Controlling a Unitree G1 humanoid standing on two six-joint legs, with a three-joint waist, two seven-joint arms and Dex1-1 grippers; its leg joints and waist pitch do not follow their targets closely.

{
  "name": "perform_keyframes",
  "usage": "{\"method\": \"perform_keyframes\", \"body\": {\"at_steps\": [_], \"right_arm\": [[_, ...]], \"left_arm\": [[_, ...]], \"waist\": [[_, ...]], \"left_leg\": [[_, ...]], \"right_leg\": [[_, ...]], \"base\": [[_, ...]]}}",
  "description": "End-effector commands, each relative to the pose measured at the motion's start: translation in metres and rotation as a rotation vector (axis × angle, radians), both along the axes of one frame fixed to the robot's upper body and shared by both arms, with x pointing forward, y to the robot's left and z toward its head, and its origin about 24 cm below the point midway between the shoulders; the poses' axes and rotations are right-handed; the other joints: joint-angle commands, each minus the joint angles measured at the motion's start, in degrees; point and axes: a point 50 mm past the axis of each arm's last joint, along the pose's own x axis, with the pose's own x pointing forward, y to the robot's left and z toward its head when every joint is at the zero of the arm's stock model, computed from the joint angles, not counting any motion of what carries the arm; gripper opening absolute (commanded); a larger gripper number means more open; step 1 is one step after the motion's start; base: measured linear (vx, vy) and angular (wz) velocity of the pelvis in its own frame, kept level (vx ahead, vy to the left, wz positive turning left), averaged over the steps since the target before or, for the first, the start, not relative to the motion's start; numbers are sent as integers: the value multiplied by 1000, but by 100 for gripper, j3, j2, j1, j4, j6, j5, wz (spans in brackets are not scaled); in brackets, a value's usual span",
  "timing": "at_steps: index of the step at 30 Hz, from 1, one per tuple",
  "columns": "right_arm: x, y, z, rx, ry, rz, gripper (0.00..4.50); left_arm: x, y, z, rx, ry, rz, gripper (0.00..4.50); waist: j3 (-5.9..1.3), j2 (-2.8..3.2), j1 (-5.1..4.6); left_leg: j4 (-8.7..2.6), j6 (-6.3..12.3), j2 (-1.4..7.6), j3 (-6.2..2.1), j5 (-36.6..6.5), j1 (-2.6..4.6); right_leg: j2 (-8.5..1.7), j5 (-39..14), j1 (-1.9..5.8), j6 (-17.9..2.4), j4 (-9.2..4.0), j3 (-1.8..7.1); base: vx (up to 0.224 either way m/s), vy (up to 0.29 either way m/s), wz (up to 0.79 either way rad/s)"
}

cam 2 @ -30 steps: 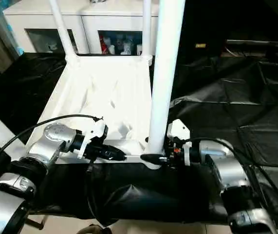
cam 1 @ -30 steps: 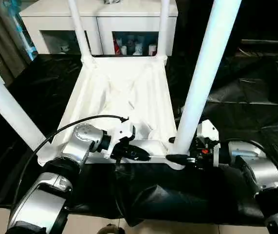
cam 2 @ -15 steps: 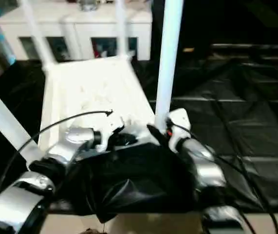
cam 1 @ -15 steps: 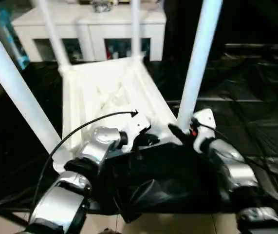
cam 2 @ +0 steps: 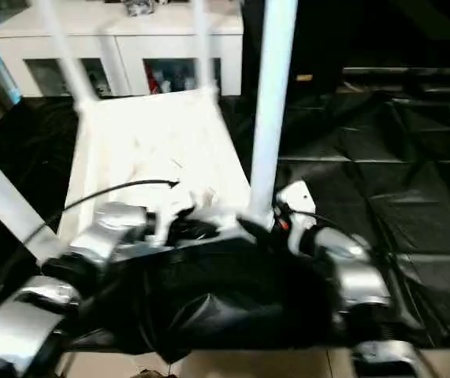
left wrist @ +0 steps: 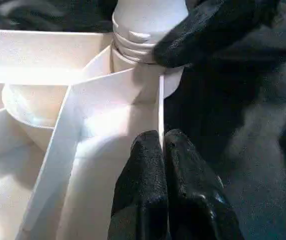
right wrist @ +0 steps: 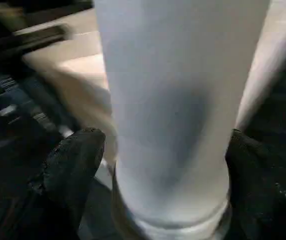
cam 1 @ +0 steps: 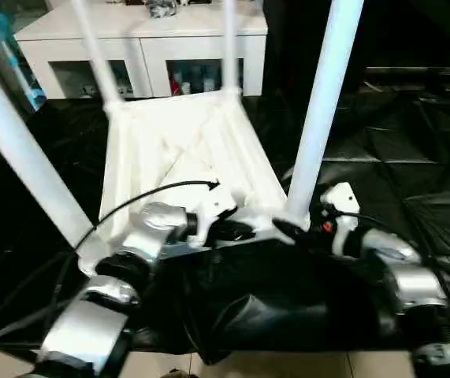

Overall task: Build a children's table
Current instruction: Rotate leg to tighten

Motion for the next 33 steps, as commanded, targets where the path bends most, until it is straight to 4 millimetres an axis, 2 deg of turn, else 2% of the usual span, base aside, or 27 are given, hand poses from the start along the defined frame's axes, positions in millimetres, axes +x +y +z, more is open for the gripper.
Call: {"method": "perform_keyframes", "body": {"at_steps": [1, 2, 3, 4, 5, 7, 9, 10, 12, 14, 16, 19, 21, 26, 27, 28, 30, 32, 33], "right_arm": [[-7, 23, 3, 34, 7, 181, 378], [-9, 13, 6, 10, 4, 224, 378], [-10, 10, 7, 1, 5, 239, 378], [-10, 6, 8, -11, -2, 250, 378], [-11, 4, 9, -15, -1, 260, 378], [-13, -1, 11, -27, -4, 283, 378], [-13, -2, 12, -32, -6, 288, 378], [-14, -3, 12, -41, -3, 304, 354], [-15, -3, 11, -49, 0, 323, 345], [-15, -3, 11, -44, -1, 322, 334], [-14, -2, 12, -26, -1, 326, 303], [-15, 1, 11, -13, 5, 338, 289], [-18, 2, 9, -6, 15, 344, 277], [-21, 4, 0, 37, 47, 265, 272], [-19, 6, -5, 36, 52, 198, 272], [-19, 7, -7, 34, 51, 174, 272], [-12, 13, -15, 18, 41, 48, 272], [-5, 19, -22, 13, 49, -77, 272], [-2, 25, -26, 4, 50, -137, 272]], "left_arm": [[-5, -14, 8, -52, -14, -110, 0], [-6, -5, 9, -47, 6, -147, 0], [-6, -2, 10, -43, 12, -157, 0], [-6, 3, 11, -34, 16, -169, 0], [-6, 6, 11, -29, 22, -175, 0], [-7, 13, 12, -24, 39, -190, 0], [-7, 14, 12, -23, 42, -193, 0], [-7, 16, 13, -25, 46, -198, 0], [-8, 18, 14, -27, 45, -205, 0], [-8, 18, 14, -28, 46, -205, 0], [-8, 19, 14, -30, 48, -207, 0], [-9, 20, 13, -31, 51, -206, 0], [-9, 20, 13, -30, 51, -204, 0], [-7, 13, 11, -35, 41, -168, 0], [-5, 9, 10, -34, 29, -127, 0], [-4, 7, 10, -32, 26, -111, 0], [0, -1, 7, -12, 9, -41, 0], [4, -11, 5, -5, -12, 25, 0], [6, -17, 5, -10, -17, 55, 0]], "waist": [[-362, -138, 50], [-393, -143, 79], [-433, -152, 113], [-442, -143, 138], [-453, -179, 176], [-458, -172, 209], [-459, -170, 227], [-443, -185, 235], [-412, -180, 247], [-381, -175, 252], [-373, -179, 247], [-360, -187, 235], [-366, -189, 235], [-378, -186, 246], [-372, -144, 246], [-364, -150, 227], [-324, -178, 202], [-287, -159, 140], [-272, -168, 113]], "left_leg": [[-467, 371, 352, -172, -1658, 131], [-433, 445, 358, -172, -1343, 113], [-364, 601, 344, -162, -943, 85], [-334, 690, 344, -158, -750, 78], [-283, 863, 340, -137, -511, 82], [-254, 1032, 326, -135, -377, 59], [-246, 1081, 335, -138, -372, 51], [-257, 1058, 343, -139, -439, 47], [-285, 935, 352, -144, -717, 50], [-335, 684, 366, -151, -1086, 72], [-359, 554, 373, -160, -1235, 80], [-373, 396, 364, -161, -1394, 81], [-366, 390, 357, -158, -1370, 82], [-341, 504, 351, -157, -1146, 67], [-351, 477, 348, -164, -1209, 65], [-359, 465, 349, -154, -1287, 61], [-413, 183, 340, -179, -1784, 102], [-442, -32, 336, -200, -2107, 134], [-454, -107, 322, -217, -2261, 136]], "right_leg": [[-214, -1549, 127, -1253, -322, 105], [-197, -1139, 146, -1342, -256, 94], [-187, -544, 160, -1450, -165, 91], [-181, -250, 145, -1509, -124, 89], [-162, 179, 111, -1624, -58, 84], [-166, 326, 118, -1677, -32, 66], [-169, 220, 111, -1664, -31, 60], [-164, 30, 101, -1645, -47, 59], [-170, -453, 91, -1585, -91, 62], [-170, -989, 79, -1489, -145, 81], [-169, -1149, 76, -1437, -155, 92], [-165, -1221, 68, -1409, -159, 108], [-167, -1150, 74, -1413, -156, 111], [-164, -861, 84, -1460, -130, 107], [-163, -950, 79, -1453, -135, 101], [-155, -1021, 57, -1432, -150, 106], [-182, -1828, 68, -1259, -244, 103], [-197, -2358, 2, -1109, -307, 120], [-194, -2600, 4, -1035, -332, 110]], "base": [[0, 0, 0], [56, -34, 0], [54, -24, -2], [54, -24, -2], [0, 0, 0], [0, 0, 0], [0, 0, 0], [0, 0, 0], [0, 0, 0], [0, 0, 0], [0, 0, 0], [0, 0, 0], [0, 0, 0], [0, 0, 0], [0, 0, 0], [0, 0, 0], [0, 0, 0], [0, 0, 0], [0, 0, 0]]}}
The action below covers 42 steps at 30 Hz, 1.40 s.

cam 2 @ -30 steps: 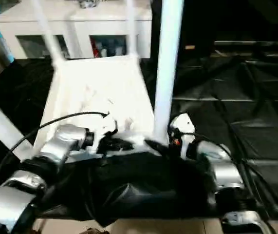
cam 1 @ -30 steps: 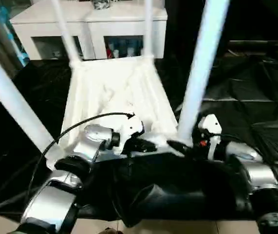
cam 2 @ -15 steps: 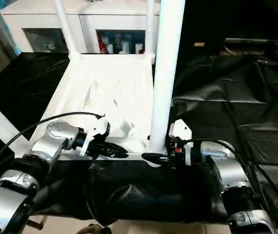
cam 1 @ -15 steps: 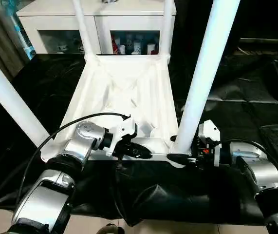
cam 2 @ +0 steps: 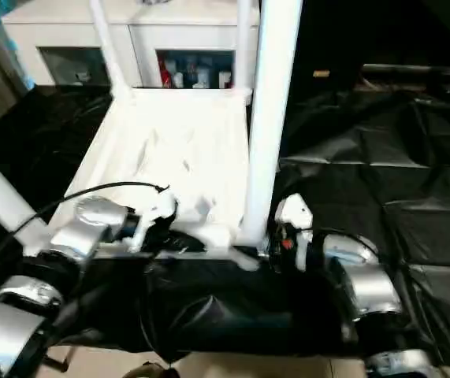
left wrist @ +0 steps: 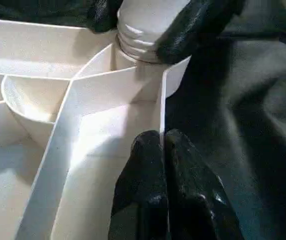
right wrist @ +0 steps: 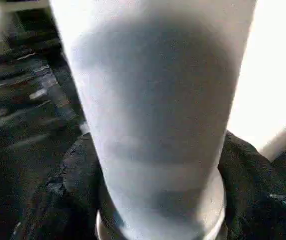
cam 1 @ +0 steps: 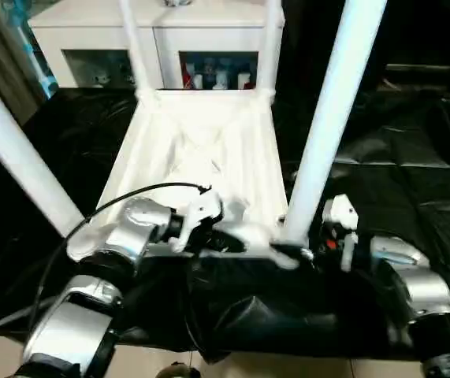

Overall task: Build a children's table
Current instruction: Rotate leg to tighten

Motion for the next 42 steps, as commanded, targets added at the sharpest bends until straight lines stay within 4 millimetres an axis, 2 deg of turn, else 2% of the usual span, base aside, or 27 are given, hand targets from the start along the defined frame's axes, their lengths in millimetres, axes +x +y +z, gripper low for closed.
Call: {"method": "perform_keyframes", "body": {"at_steps": [1, 3, 4, 5, 6, 7, 8, 9, 10, 12, 14, 16, 17, 18, 19, 21, 22, 24, 25, 27, 28, 30, 32, 34, 36, 37, 42], "right_arm": [[1, 20, -18, -34, 63, -65, 272], [6, 33, -23, -44, 72, -147, 272], [11, 46, -26, -53, 82, -224, 272], [11, 46, -26, -53, 82, -224, 272], [12, 50, -26, -55, 85, -246, 272], [13, 55, -27, -60, 88, -255, 272], [14, 61, -27, -65, 81, -250, 272], [14, 64, -26, -63, 74, -241, 272], [14, 69, -24, -28, 65, -225, 307], [16, 70, -19, 19, 61, -228, 342], [16, 70, -17, 39, 59, -215, 347], [16, 67, -13, 46, 34, -170, 377], [15, 64, -9, 46, 18, -126, 386], [13, 59, -6, 38, 0, -60, 386], [10, 53, -3, 28, -13, 24, 386], [7, 48, -1, 19, -17, 76, 386], [4, 44, 1, 9, -19, 120, 386], [-3, 31, 7, -6, -12, 223, 386], [-6, 22, 10, -10, 2, 273, 386], [-8, 18, 12, -17, 6, 297, 386], [-8, 18, 12, -17, 6, 297, 386], [-11, 8, 14, -44, 9, 347, 386], [-11, -1, 16, -62, 25, 378, 360], [-11, -4, 17, -68, 36, 392, 350], [-11, -6, 19, -74, 42, 403, 319], [-11, -7, 19, -75, 44, 404, 319], [-11, -6, 20, -62, 53, 416, 282]], "left_arm": [[4, -23, 2, -15, -24, 51, 0], [6, -35, 2, -22, -42, 100, 0], [8, -47, 4, -38, -66, 155, 0], [8, -47, 4, -38, -66, 155, 0], [8, -50, 4, -44, -72, 171, 0], [8, -54, 5, -54, -78, 179, 0], [9, -58, 6, -64, -86, 188, 0], [8, -60, 7, -71, -88, 189, 0], [7, -63, 7, -80, -91, 179, 0], [5, -65, 6, -86, -90, 161, 0], [4, -65, 7, -89, -91, 146, 0], [2, -62, 7, -95, -91, 103, 0], [0, -59, 7, -99, -82, 67, 0], [-1, -54, 7, -96, -75, 24, 0], [-3, -47, 6, -86, -65, -25, 0], [-4, -42, 6, -75, -59, -51, 0], [-5, -37, 6, -69, -52, -74, 0], [-7, -25, 6, -59, -33, -124, 0], [-8, -17, 7, -54, -10, -157, 0], [-8, -12, 8, -49, 2, -174, 0], [-8, -12, 8, -49, 2, -174, 0], [-9, -1, 9, -34, 29, -206, 0], [-10, 7, 10, -17, 47, -231, 0], [-10, 11, 10, -11, 57, -242, 0], [-11, 12, 11, -19, 67, -250, 0], [-11, 12, 11, -21, 70, -252, 0], [-12, 10, 11, -28, 73, -258, 0]], "waist": [[-286, -23, -84], [-275, -35, -148], [-257, -26, -236], [-253, -23, -261], [-235, 23, -303], [-242, 20, -322], [-260, 21, -345], [-257, 84, -350], [-246, 96, -393], [-254, 92, -410], [-262, 76, -395], [-270, 70, -384], [-275, 21, -368], [-287, 22, -342], [-313, 16, -306], [-327, 23, -252], [-332, 34, -220], [-360, 3, -147], [-371, -18, -103], [-390, -8, -59], [-439, 2, -2], [-475, -11, 47], [-507, 11, 87], [-487, 12, 114], [-470, 27, 139], [-448, 32, 137], [-411, 28, 114]], "left_leg": [[-573, -274, 288, -243, -2603, 232], [-600, -370, 277, -292, -2887, 242], [-617, -379, 257, -319, -3102, 281], [-623, -386, 254, -330, -3171, 288], [-627, -403, 244, -346, -3396, 328], [-615, -394, 236, -350, -3487, 364], [-631, -349, 237, -364, -3521, 365], [-642, -350, 243, -362, -3560, 375], [-666, -354, 254, -368, -3762, 398], [-684, -346, 259, -375, -3784, 372], [-694, -335, 266, -372, -3741, 349], [-695, -316, 268, -358, -3616, 335], [-686, -265, 268, -342, -3520, 325], [-683, -199, 272, -332, -3350, 302], [-691, -107, 293, -323, -3001, 234], [-677, -14, 311, -287, -2681, 215], [-654, 79, 315, -239, -2425, 221], [-599, 273, 324, -210, -1977, 193], [-564, 375, 324, -186, -1774, 194], [-533, 454, 331, -183, -1612, 206], [-480, 614, 338, -188, -1039, 152], [-411, 733, 315, -177, -657, 152], [-324, 1024, 293, -174, -221, 112], [-324, 1087, 302, -172, -276, 107], [-352, 990, 319, -177, -485, 118], [-394, 819, 334, -183, -762, 133], [-475, 416, 346, -196, -1346, 157]], "right_leg": [[-181, -2874, 86, -953, -558, 87], [-181, -3160, 102, -760, -596, 57], [-177, -3454, 99, -631, -664, 12], [-181, -3551, 94, -588, -686, 1], [-157, -3714, 66, -497, -752, -37], [-149, -3735, 54, -466, -776, -66], [-145, -3576, 88, -466, -780, -86], [-144, -3493, 76, -491, -779, -81], [-128, -3279, 81, -559, -800, -119], [-137, -3141, 115, -595, -787, -125], [-171, -3046, 115, -656, -761, -95], [-187, -2939, 116, -711, -751, -65], [-196, -2900, 116, -752, -748, -51], [-208, -2767, 146, -797, -729, -33], [-218, -2434, 206, -884, -666, -9], [-201, -2048, 228, -1003, -631, 0], [-195, -1765, 212, -1159, -594, 11], [-214, -1428, 267, -1319, -532, 16], [-214, -1274, 242, -1376, -502, 29], [-218, -1108, 240, -1453, -458, 37], [-214, -493, 283, -1548, -349, 21], [-200, 16, 268, -1624, -278, 14], [-177, 698, 251, -1760, -177, -10], [-179, 535, 243, -1761, -194, -17], [-185, 112, 241, -1716, -226, -19], [-176, -286, 239, -1665, -265, -18], [-178, -904, 239, -1546, -335, 2]], "base": [[0, 0, 0], [0, 0, 0], [0, 0, 0], [0, 0, 0], [-53, 21, -6], [-53, 21, -6], [0, 0, 0], [0, 0, 0], [0, 0, 0], [0, 0, 0], [0, 0, 0], [0, 0, 0], [0, 0, 0], [0, 0, 0], [0, 0, 0], [0, 0, 0], [0, 0, 0], [31, -15, 1], [62, -29, 3], [73, -36, 7], [75, -38, 5], [57, -28, -1], [25, -12, 0], [0, 0, 0], [0, 0, 0], [0, 0, 0], [0, 0, 0]]}}
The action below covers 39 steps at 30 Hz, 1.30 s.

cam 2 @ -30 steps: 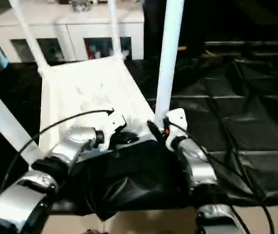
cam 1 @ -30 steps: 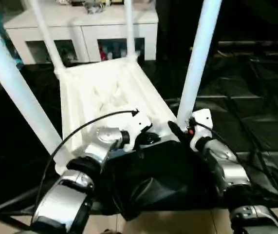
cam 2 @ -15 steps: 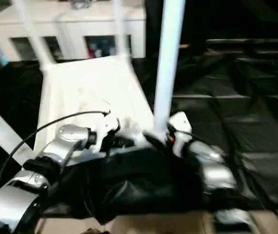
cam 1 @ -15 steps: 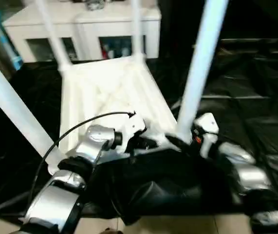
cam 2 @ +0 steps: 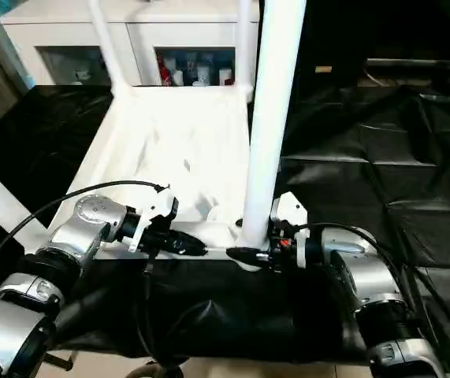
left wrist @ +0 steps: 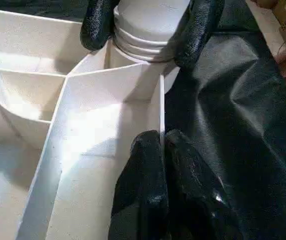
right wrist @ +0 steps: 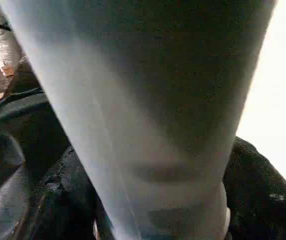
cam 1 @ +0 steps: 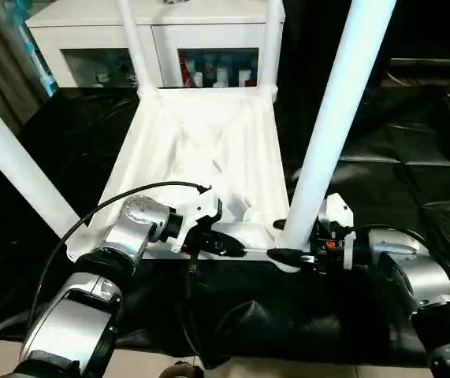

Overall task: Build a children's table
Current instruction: Rotate leg to tighten

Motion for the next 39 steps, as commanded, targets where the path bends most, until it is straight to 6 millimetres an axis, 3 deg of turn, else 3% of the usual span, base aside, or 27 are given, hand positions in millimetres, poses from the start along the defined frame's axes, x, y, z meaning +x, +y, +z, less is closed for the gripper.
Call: {"method": "perform_keyframes", "body": {"at_steps": [1, 6, 9, 12, 13, 15, 17, 18, 19, 20, 22, 25, 30, 33, 36, 39], "right_arm": [[-1, 3, 2, 5, 5, 28, 276], [-7, 5, -4, 12, 30, 21, 272], [-3, 9, -10, 37, 21, -105, 272], [8, 13, -22, 22, 6, -319, 272], [14, 18, -30, 9, 3, -450, 272], [17, 25, -34, 13, 10, -515, 271], [22, 40, -37, 24, 16, -590, 270], [23, 44, -38, 26, 18, -611, 270], [28, 55, -38, 31, 27, -670, 270], [28, 55, -38, 31, 27, -670, 270], [29, 76, -35, 78, 29, -618, 270], [27, 90, -30, 114, 3, -549, 340], [26, 85, -25, 119, -28, -467, 375], [21, 71, -20, 115, -37, -350, 387], [11, 51, -16, 77, -33, -193, 387], [4, 33, -12, 46, -22, -111, 387]], "left_arm": [[-2, -6, 6, -30, -7, -59, 0], [-1, -8, 5, -41, -13, -31, 0], [4, -14, 3, -23, -56, 52, 0], [13, -25, 0, -8, -112, 194, 0], [17, -36, 1, -32, -122, 264, 0], [17, -45, 1, -42, -128, 284, 0], [18, -60, 2, -54, -143, 314, 0], [18, -63, 3, -60, -145, 321, 0], [19, -72, 4, -72, -155, 353, 0], [19, -72, 4, -72, -155, 353, 0], [17, -83, 6, -92, -157, 349, 0], [15, -88, 7, -96, -163, 319, 0], [15, -79, 7, -97, -173, 284, 0], [10, -65, 3, -83, -148, 198, 0], [5, -48, 0, -48, -116, 104, 0], [3, -35, -1, -27, -94, 50, 0]], "waist": [[-405, -106, -24], [-419, -112, -22], [-424, -106, -25], [-381, -108, -65], [-369, -99, -95], [-355, -115, -189], [-330, -77, -243], [-315, -110, -277], [-306, -102, -323], [-305, -103, -341], [-312, -84, -358], [-317, -79, -363], [-328, -76, -354], [-342, -79, -322], [-374, -61, -252], [-423, -52, -220]], "left_leg": [[-458, 400, 320, -141, -1358, 214], [-440, 424, 311, -138, -1202, 206], [-428, 482, 311, -134, -1097, 195], [-479, 243, 302, -144, -1532, 227], [-499, 66, 288, -162, -1779, 241], [-541, -133, 272, -199, -2073, 250], [-568, -166, 263, -212, -2263, 244], [-562, -179, 242, -207, -2461, 269], [-569, -192, 229, -228, -2580, 268], [-570, -194, 222, -237, -2611, 265], [-569, -169, 228, -246, -2722, 296], [-587, -140, 236, -248, -2720, 277], [-597, -78, 248, -234, -2592, 250], [-587, 11, 255, -210, -2421, 235], [-545, 281, 276, -177, -1898, 177], [-491, 426, 289, -169, -1482, 188]], "right_leg": [[-171, -937, 243, -1435, -262, 127], [-183, -789, 253, -1413, -255, 135], [-177, -671, 233, -1417, -242, 137], [-183, -1347, 208, -1274, -330, 133], [-206, -1754, 195, -1173, -368, 132], [-194, -2180, 196, -989, -426, 122], [-182, -2310, 182, -897, -460, 120], [-176, -2544, 156, -829, -497, 120], [-189, -2791, 156, -760, -520, 118], [-195, -2906, 160, -720, -531, 111], [-187, -3035, 131, -626, -579, 109], [-177, -2847, 137, -645, -566, 114], [-171, -2447, 163, -792, -519, 129], [-168, -2151, 195, -893, -490, 136], [-156, -1337, 268, -1123, -389, 133], [-170, -775, 284, -1374, -314, 116]], "base": [[0, 0, 0], [0, 0, 0], [0, 0, 0], [0, 0, 0], [0, 0, 0], [0, 0, 0], [0, 0, 0], [0, 0, 0], [0, 0, 0], [0, 0, 0], [0, 0, 0], [0, 0, 0], [0, 0, 0], [0, 0, 0], [0, 0, 0], [0, 0, 0]]}}
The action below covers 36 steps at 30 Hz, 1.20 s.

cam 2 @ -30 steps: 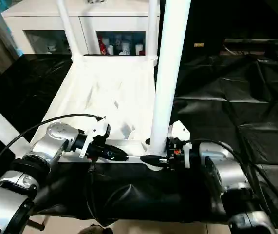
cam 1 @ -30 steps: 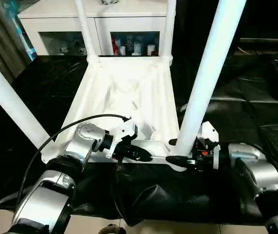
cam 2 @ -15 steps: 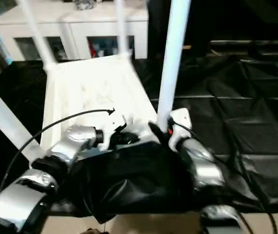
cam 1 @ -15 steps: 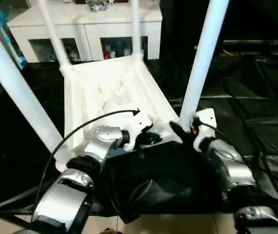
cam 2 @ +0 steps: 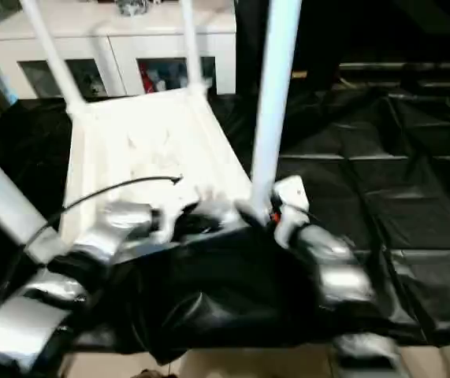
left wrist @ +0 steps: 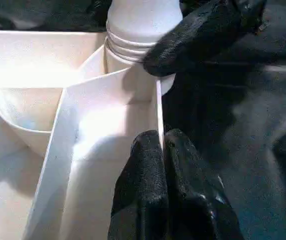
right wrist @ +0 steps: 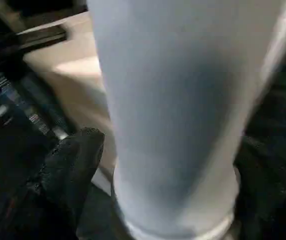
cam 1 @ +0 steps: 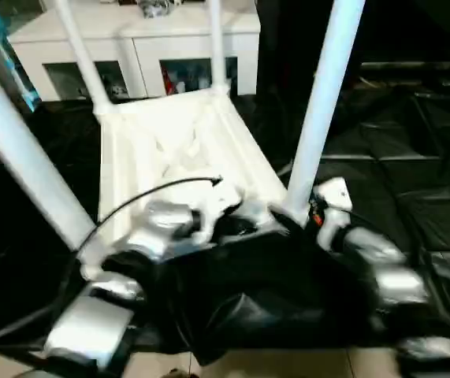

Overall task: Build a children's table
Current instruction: Rotate leg to tighten

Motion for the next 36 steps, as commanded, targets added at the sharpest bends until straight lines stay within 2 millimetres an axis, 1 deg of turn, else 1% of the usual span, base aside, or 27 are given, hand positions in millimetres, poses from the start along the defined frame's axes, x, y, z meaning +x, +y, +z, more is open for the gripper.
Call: {"method": "perform_keyframes", "body": {"at_steps": [1, 2, 3, 4, 6, 8, 9, 11, 13, 14, 15, 16, 18, 21, 22, 23, 24, 27, 28, 29, 30, 31, 32, 33, 34, 35, 36], "right_arm": [[-13, 22, 0, 18, 38, 234, 387], [-15, 17, 2, 8, 43, 256, 387], [-16, 14, 3, 2, 46, 271, 387], [-17, 9, 5, -11, 52, 291, 387], [-19, 3, 7, -28, 63, 319, 387], [-20, -4, 9, -50, 78, 341, 387], [-19, -5, 10, -56, 81, 346, 387], [-19, -5, 11, -51, 85, 350, 387], [-18, -4, 12, -45, 87, 355, 354], [-18, -4, 12, -43, 87, 356, 354], [-17, -2, 12, -34, 88, 362, 343], [-17, -2, 12, -34, 88, 362, 343], [-19, 1, 12, -22, 97, 378, 319], [-20, 3, 11, -18, 103, 387, 293], [-22, 4, 9, -13, 111, 385, 293], [-24, 4, 6, -7, 115, 375, 280], [-24, 6, 0, 4, 119, 312, 279], [-21, 7, -7, -3, 120, 203, 277], [-16, 9, -15, -13, 106, 90, 274], [-13, 11, -18, -15, 99, 38, 274], [-11, 13, -21, -10, 103, -14, 274], [-9, 16, -25, -4, 111, -70, 274], [-7, 21, -28, 7, 119, -124, 273], [-6, 25, -30, 17, 127, -156, 273], [-4, 30, -32, 24, 131, -188, 273], [-2, 37, -34, 30, 134, -230, 273], [0, 44, -35, 37, 138, -256, 273]], "left_arm": [[-6, -10, 6, -10, -12, -134, 0], [-7, -6, 6, -8, 0, -150, 0], [-7, -3, 7, -9, 8, -160, 0], [-8, 0, 8, -10, 20, -177, 0], [-7, 5, 9, -3, 16, -186, 0], [-6, 9, 11, 11, 9, -181, 0], [-5, 11, 11, 14, 9, -180, 0], [-5, 12, 11, 15, 8, -180, 0], [-5, 14, 11, 18, 7, -179, 0], [-5, 14, 11, 19, 7, -179, 0], [-6, 14, 11, 15, 10, -179, 0], [-6, 14, 11, 14, 10, -179, 0], [-6, 14, 11, 11, 12, -182, 0], [-7, 14, 11, 11, 13, -183, 0], [-6, 14, 10, 11, 9, -176, 0], [-6, 13, 10, 12, 5, -165, 0], [-2, 10, 10, 21, -21, -113, 0], [3, 7, 9, 27, -46, -40, 0], [7, 2, 9, 18, -58, 18, 0], [8, -1, 10, 10, -62, 43, 0], [9, -5, 9, 1, -64, 59, 0], [9, -10, 9, -7, -67, 75, 0], [9, -16, 8, -13, -68, 83, 0], [9, -21, 8, -17, -66, 86, 0], [8, -27, 8, -20, -69, 94, 0], [8, -34, 8, -28, -69, 104, 0], [7, -42, 8, -38, -65, 109, 0]], "waist": [[-405, -69, 54], [-408, -66, 77], [-426, -64, 120], [-426, -75, 128], [-424, -62, 177], [-408, -64, 201], [-402, -89, 223], [-389, -98, 232], [-379, -113, 235], [-383, -123, 237], [-387, -113, 240], [-389, -116, 239], [-398, -123, 245], [-412, -126, 250], [-412, -102, 257], [-406, -114, 250], [-401, -84, 257], [-375, -103, 250], [-349, -100, 231], [-329, -100, 209], [-309, -63, 171], [-305, -47, 148], [-282, -68, 91], [-280, -27, 69], [-260, -44, 14], [-249, -22, -29], [-244, -37, -64]], "left_leg": [[-425, 495, 301, -141, -1397, 133], [-406, 583, 303, -136, -1246, 119], [-382, 640, 306, -126, -1114, 141], [-374, 677, 305, -119, -1065, 138], [-361, 755, 311, -123, -926, 127], [-378, 695, 316, -123, -1116, 143], [-392, 626, 327, -127, -1243, 147], [-416, 511, 330, -133, -1380, 141], [-428, 434, 328, -134, -1460, 147], [-427, 409, 329, -134, -1439, 146], [-426, 405, 328, -136, -1394, 146], [-423, 410, 326, -135, -1369, 141], [-410, 445, 323, -135, -1271, 136], [-387, 535, 317, -132, -1094, 128], [-381, 563, 315, -134, -1049, 126], [-383, 576, 312, -131, -1064, 120], [-390, 554, 319, -134, -1143, 122], [-434, 395, 324, -141, -1402, 127], [-464, 253, 321, -145, -1673, 143], [-482, 84, 310, -147, -1953, 183], [-509, -68, 300, -175, -2227, 192], [-518, -138, 294, -197, -2293, 180], [-546, -222, 278, -217, -2547, 194], [-549, -253, 272, -233, -2647, 207], [-559, -286, 265, -244, -2831, 209], [-563, -308, 245, -270, -3000, 224], [-568, -317, 243, -270, -3064, 224]], "right_leg": [[-168, -625, 232, -1441, -283, 117], [-165, -397, 241, -1511, -251, 112], [-164, -218, 232, -1562, -226, 109], [-161, -145, 224, -1587, -221, 112], [-157, -13, 220, -1622, -193, 102], [-161, -264, 219, -1594, -221, 105], [-176, -496, 216, -1560, -231, 113], [-190, -788, 220, -1497, -259, 119], [-194, -966, 213, -1447, -279, 128], [-196, -980, 212, -1431, -280, 131], [-192, -953, 209, -1426, -273, 130], [-189, -915, 211, -1428, -268, 130], [-194, -800, 216, -1442, -251, 127], [-189, -628, 221, -1462, -229, 121], [-188, -572, 217, -1474, -222, 118], [-185, -585, 217, -1472, -230, 116], [-193, -688, 209, -1451, -240, 119], [-193, -1078, 206, -1369, -288, 120], [-194, -1468, 187, -1277, -330, 120], [-207, -1912, 149, -1172, -387, 126], [-212, -2305, 148, -1031, -435, 123], [-218, -2397, 147, -984, -431, 124], [-209, -2688, 138, -869, -478, 103], [-210, -2814, 136, -813, -488, 103], [-207, -3026, 115, -728, -520, 97], [-204, -3265, 115, -628, -552, 74], [-200, -3349, 102, -580, -574, 76]], "base": [[0, 0, 0], [0, 0, 0], [0, 0, 0], [0, 0, 0], [0, 0, 0], [0, 0, 0], [0, 0, 0], [0, 0, 0], [0, 0, 0], [0, 0, 0], [0, 0, 0], [0, 0, 0], [0, 0, 0], [0, 0, 0], [0, 0, 0], [0, 0, 0], [0, 0, 0], [0, 0, 0], [0, 0, 0], [0, 0, 0], [0, 0, 0], [0, 0, 0], [0, 0, 0], [0, 0, 0], [0, 0, 0], [0, 0, 0], [0, 0, 0]]}}
